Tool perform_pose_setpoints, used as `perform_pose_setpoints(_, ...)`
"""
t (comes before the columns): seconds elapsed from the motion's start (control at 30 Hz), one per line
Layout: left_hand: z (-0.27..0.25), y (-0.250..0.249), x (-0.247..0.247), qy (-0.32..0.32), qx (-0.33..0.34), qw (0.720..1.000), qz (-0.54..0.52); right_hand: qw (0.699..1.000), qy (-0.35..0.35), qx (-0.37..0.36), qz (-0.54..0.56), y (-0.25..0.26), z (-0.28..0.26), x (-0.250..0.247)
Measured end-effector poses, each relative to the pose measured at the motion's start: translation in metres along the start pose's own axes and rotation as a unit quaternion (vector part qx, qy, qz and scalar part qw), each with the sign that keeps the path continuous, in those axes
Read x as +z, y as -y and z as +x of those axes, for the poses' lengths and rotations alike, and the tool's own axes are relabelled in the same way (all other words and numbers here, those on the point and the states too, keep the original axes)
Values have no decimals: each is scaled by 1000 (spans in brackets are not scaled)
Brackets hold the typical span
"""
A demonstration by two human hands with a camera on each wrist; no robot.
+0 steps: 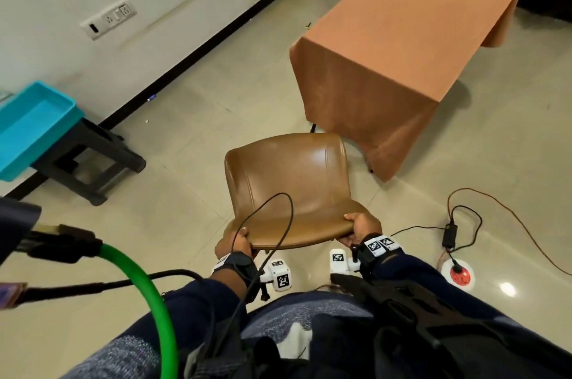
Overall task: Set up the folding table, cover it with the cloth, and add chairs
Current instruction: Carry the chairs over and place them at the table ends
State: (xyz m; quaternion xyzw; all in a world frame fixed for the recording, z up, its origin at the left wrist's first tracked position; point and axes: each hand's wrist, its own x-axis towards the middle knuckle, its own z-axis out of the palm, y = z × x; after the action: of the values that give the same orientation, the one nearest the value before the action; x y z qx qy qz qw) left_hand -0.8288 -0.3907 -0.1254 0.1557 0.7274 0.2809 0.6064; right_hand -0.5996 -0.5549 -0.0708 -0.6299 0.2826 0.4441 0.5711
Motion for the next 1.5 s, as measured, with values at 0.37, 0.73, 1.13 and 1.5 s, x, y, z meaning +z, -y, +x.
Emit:
perform_pose_setpoints(0.37, 19, -35, 67, 42, 13, 997, 56, 995, -30, -29, 88, 27, 16, -5)
perform_pose_setpoints(0.73, 61, -121, 158, 174, 19, 967, 183, 970, -127, -49, 202, 19, 14, 53)
perform_pose_setpoints(1.13, 124, -215, 196, 247, 31, 922, 295, 935, -166, -45, 311, -16, 6, 164)
perform_pose_setpoints(1.5, 91, -255, 230, 302, 6, 906, 297, 919, -165, -79, 349, 23, 23, 201)
